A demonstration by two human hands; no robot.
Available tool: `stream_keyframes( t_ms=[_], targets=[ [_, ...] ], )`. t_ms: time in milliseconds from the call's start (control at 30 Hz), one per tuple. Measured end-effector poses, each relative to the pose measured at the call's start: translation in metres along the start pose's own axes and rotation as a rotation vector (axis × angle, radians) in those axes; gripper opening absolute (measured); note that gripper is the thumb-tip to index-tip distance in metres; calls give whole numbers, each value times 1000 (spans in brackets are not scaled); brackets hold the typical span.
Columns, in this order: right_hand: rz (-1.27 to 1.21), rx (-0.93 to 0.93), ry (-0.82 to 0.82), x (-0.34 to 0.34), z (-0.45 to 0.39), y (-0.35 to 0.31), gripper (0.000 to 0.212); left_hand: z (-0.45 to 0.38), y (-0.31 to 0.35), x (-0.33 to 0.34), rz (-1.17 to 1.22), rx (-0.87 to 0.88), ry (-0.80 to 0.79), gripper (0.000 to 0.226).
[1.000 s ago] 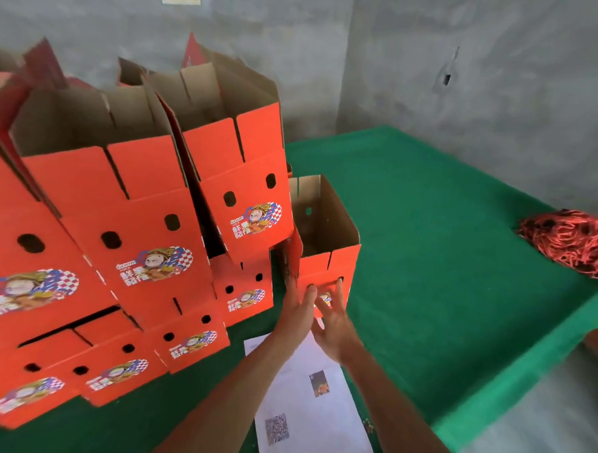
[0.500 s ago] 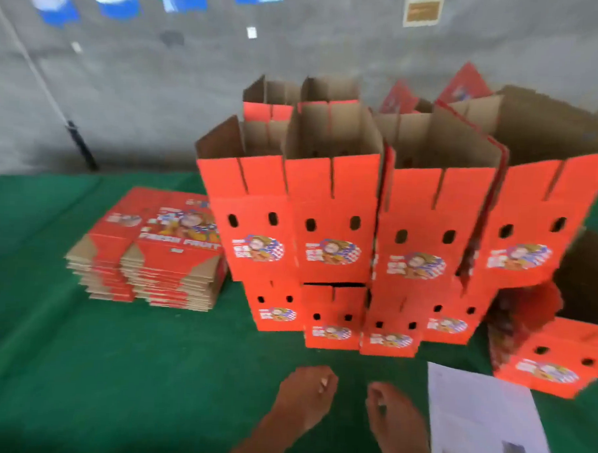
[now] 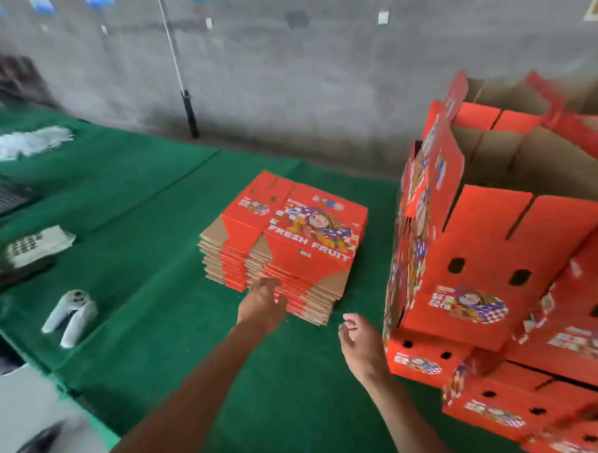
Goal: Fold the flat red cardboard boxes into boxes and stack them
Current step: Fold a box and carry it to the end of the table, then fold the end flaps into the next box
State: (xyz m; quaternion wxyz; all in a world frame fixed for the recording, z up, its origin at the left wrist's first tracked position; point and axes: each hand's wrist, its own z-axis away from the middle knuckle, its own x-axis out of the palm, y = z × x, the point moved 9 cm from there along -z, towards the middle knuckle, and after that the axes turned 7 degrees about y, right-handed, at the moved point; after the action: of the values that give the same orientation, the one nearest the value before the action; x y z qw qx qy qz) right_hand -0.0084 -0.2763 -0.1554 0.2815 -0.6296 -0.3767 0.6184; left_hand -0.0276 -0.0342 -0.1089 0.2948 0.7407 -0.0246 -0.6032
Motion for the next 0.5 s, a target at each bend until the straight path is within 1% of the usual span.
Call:
stream_keyframes(
  t_ms=[100, 200, 300, 400, 433, 500],
  targets=[
    [14, 71, 47, 12, -56, -3, 37, -63, -19, -15, -140, 56, 76, 50],
    [30, 163, 78, 23, -92, 6, 35, -114, -35, -24, -267, 44, 126, 61],
    [5, 248, 93, 40, -112, 12, 38, -149, -57, -24, -330, -33, 100, 79],
    [-20, 314, 158, 45, -124, 18, 51, -169, -66, -20, -319, -69, 82, 96],
    [-1, 347, 170, 46, -126, 21, 55, -173, -66, -18, -310, -73, 76, 98],
    [50, 391, 183, 49, -128, 24, 54, -177, -69, -14, -336, -68, 54, 95]
  ],
)
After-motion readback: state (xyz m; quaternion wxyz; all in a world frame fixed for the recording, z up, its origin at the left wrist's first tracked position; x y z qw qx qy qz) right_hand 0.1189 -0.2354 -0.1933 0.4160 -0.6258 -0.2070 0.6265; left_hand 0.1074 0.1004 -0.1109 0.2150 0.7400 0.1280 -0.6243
